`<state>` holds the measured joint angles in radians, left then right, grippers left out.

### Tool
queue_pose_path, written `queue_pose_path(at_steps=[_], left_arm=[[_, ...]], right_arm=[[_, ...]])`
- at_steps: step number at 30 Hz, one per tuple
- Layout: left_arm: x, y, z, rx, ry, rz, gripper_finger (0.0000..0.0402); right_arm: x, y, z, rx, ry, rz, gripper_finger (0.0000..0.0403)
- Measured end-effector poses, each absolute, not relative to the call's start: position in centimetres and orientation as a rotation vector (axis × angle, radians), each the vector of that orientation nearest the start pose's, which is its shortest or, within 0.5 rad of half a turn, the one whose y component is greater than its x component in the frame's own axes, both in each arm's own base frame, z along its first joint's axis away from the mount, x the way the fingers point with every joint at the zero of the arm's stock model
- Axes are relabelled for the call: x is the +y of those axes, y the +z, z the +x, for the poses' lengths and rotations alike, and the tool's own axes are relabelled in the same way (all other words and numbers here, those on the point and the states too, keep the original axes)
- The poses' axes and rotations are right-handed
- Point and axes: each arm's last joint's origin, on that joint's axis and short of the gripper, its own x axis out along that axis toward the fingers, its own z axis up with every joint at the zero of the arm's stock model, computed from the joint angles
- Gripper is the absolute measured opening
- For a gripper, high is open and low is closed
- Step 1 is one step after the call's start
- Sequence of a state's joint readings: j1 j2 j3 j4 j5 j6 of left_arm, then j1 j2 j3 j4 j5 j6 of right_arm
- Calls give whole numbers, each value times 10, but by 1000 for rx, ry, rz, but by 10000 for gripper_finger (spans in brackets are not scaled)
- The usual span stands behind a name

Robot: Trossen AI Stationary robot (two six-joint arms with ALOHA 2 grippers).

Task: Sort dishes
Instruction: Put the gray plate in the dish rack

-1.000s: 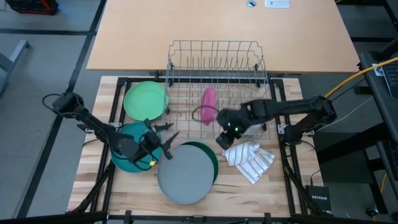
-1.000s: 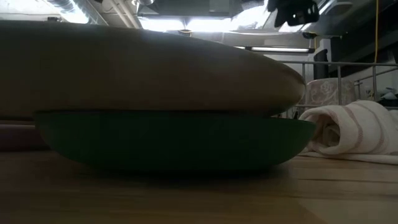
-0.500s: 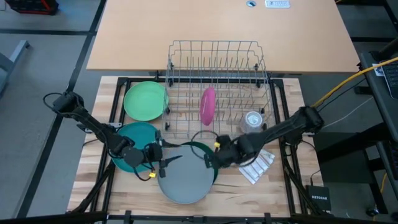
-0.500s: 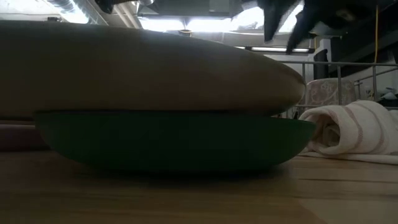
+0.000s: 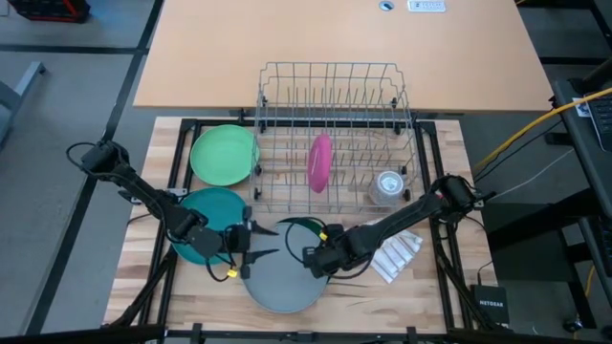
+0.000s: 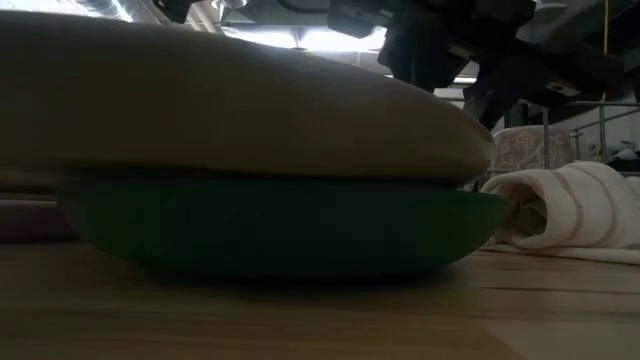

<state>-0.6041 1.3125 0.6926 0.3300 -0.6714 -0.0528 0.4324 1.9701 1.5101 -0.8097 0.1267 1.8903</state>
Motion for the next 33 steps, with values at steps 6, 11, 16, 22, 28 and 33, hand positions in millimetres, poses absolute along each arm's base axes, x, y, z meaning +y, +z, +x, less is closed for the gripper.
queue_pose_path(at_steps=[6,11,16,22,28,33], left_arm=[[-140,235,234,275,52,148,180],[-141,230,232,325,45,163,180],[-152,229,224,358,-105,73,180],[-170,225,207,415,-301,176,180],[-187,216,187,486,-388,271,180],[-188,215,183,516,-271,34,180]], right_arm=[[165,213,368,958,-890,1321,140],[167,224,372,935,-859,1345,140],[168,227,374,926,-845,1355,140],[171,231,380,916,-742,1364,140],[177,236,388,923,-587,1384,140],[182,239,390,919,-530,1411,140]])
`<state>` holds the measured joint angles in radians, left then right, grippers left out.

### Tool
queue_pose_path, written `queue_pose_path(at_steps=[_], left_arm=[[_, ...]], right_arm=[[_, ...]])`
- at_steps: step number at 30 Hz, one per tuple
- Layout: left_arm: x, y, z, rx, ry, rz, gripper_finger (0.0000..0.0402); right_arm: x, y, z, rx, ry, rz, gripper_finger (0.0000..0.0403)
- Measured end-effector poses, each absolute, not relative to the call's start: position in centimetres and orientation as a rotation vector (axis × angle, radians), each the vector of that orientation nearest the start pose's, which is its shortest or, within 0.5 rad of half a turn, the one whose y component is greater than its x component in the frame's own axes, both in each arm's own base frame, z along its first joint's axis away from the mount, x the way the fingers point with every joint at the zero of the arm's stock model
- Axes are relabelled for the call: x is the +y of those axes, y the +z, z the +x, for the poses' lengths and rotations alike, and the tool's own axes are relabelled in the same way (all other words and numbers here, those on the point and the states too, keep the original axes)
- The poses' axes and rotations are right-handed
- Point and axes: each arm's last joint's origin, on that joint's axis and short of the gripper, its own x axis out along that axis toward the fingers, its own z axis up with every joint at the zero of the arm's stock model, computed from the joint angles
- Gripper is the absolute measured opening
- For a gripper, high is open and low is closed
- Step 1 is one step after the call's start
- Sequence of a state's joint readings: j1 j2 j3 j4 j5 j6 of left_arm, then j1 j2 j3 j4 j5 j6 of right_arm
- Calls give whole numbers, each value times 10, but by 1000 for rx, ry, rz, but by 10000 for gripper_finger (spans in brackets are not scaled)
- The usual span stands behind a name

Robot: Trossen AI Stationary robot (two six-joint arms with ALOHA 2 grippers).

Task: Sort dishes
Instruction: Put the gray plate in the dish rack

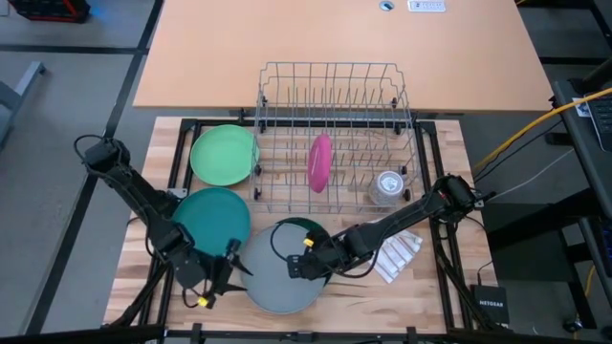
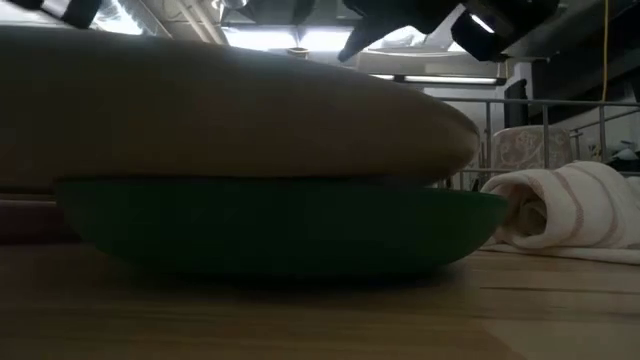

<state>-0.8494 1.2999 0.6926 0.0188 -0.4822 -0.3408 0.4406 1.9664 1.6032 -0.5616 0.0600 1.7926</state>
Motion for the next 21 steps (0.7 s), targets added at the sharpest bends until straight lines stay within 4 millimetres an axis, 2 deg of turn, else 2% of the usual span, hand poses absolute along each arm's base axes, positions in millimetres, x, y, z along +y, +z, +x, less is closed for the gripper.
queue_pose_path(at_steps=[4,11,15,21], left_arm=[[-191,213,180,634,-199,-444,180],[-202,211,166,801,-73,-1036,180],[-205,207,159,843,86,-1291,180],[-208,182,157,884,385,-1516,180]], right_arm=[[187,240,389,912,-506,1414,140],[204,242,383,882,-477,1406,140],[210,242,379,873,-477,1397,140],[212,242,378,875,-475,1396,140]])
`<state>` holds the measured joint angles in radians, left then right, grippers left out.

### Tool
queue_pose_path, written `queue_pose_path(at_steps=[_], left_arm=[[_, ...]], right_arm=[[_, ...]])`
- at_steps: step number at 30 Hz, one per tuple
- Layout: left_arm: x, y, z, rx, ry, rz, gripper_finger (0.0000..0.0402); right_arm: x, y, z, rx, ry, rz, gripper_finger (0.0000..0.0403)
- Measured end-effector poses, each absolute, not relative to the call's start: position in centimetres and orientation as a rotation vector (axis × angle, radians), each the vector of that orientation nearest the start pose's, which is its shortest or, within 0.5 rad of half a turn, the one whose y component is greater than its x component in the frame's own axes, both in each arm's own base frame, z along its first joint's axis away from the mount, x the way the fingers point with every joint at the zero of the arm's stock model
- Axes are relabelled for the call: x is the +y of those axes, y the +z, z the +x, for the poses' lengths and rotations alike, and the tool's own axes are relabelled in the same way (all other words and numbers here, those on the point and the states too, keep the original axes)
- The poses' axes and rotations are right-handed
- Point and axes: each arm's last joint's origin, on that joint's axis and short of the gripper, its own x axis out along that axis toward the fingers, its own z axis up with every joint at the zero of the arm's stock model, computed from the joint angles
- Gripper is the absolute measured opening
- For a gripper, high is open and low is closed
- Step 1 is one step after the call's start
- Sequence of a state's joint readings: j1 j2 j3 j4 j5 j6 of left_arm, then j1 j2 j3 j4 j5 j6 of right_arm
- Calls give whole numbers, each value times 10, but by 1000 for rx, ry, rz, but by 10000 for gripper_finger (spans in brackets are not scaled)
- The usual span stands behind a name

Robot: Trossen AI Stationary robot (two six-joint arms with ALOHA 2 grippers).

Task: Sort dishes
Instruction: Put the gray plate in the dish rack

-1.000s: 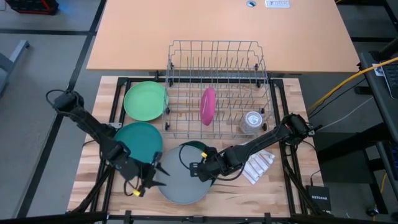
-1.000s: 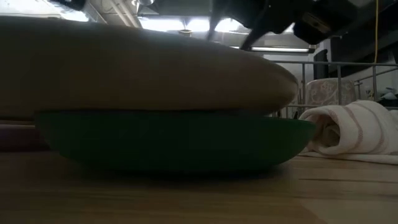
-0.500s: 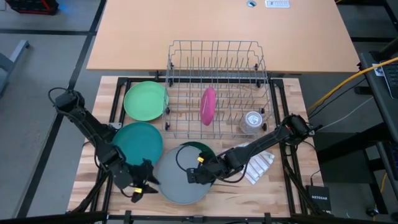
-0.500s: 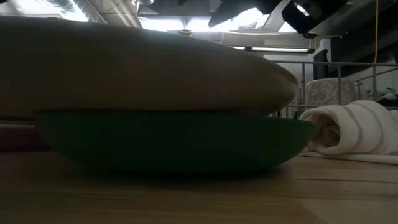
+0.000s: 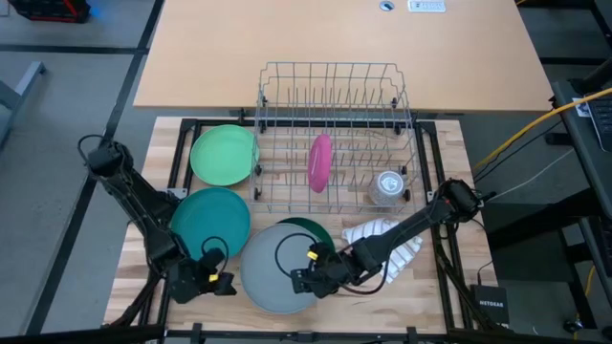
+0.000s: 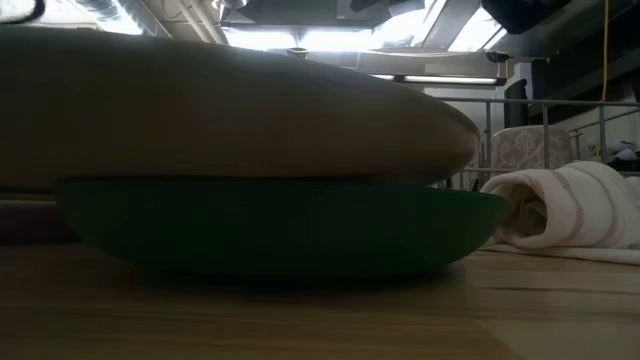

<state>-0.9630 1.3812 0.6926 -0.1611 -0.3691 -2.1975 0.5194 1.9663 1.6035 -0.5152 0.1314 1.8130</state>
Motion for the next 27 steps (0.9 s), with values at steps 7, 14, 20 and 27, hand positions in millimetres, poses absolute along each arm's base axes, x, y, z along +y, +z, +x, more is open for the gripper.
queue_pose_path(at_steps=[7,14,20,27], left_arm=[[-210,166,164,859,514,-1629,180],[-201,165,175,781,559,-1639,180],[-190,163,181,760,623,-1628,180],[-180,160,186,783,666,-1559,177]], right_arm=[[211,242,379,857,-483,1391,140],[211,242,379,833,-490,1376,140],[211,242,379,833,-490,1375,140],[210,242,379,825,-489,1365,140]])
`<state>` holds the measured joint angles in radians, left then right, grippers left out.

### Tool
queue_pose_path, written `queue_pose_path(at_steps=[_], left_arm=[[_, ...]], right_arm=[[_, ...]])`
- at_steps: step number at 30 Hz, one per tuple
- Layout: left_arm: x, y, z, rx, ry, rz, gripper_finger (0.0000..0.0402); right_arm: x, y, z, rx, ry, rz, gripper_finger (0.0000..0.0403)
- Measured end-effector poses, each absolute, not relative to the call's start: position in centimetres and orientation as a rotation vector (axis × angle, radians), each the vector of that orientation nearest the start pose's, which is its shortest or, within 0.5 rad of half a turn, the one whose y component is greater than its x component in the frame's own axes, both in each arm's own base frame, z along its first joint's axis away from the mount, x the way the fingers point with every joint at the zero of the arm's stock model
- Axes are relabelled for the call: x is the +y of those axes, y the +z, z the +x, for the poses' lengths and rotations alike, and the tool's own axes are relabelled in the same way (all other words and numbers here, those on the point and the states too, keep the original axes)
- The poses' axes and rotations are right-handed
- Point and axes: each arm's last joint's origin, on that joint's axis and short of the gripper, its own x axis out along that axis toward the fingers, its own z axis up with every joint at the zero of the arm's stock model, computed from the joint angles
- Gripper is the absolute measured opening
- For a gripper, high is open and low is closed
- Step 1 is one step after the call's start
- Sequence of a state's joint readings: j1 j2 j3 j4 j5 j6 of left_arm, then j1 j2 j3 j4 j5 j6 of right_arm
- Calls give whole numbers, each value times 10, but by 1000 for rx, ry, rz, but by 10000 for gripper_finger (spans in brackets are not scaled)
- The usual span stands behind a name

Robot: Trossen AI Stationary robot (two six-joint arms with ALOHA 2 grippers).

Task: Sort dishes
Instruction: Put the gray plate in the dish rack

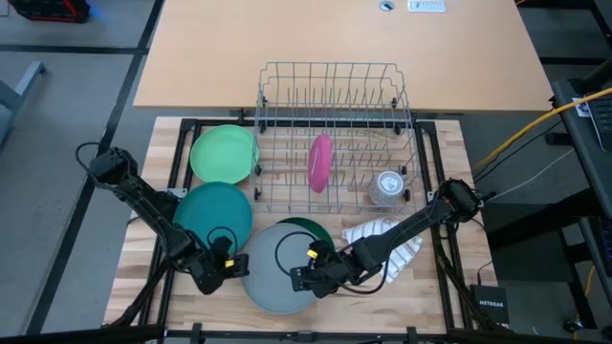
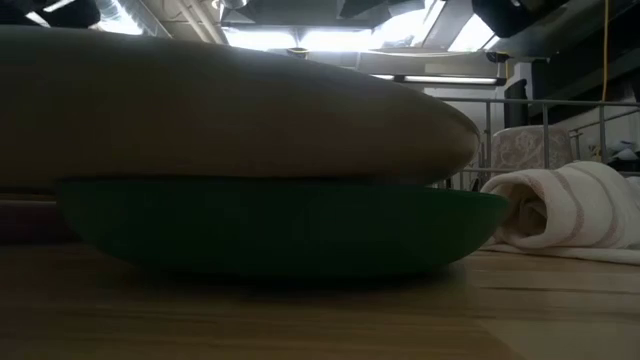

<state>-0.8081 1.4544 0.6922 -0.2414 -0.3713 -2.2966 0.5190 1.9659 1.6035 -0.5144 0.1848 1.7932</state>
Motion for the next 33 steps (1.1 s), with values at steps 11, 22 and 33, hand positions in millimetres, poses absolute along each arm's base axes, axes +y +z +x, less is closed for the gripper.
queue_pose_path(at_steps=[11,22,33], left_arm=[[-179,160,187,815,613,-1437,37],[-183,163,188,823,529,-1384,5],[-192,190,202,667,391,-1179,3]], right_arm=[[210,243,380,806,-488,1351,140],[213,248,384,756,-409,1339,140],[215,254,389,692,-363,1399,140]])
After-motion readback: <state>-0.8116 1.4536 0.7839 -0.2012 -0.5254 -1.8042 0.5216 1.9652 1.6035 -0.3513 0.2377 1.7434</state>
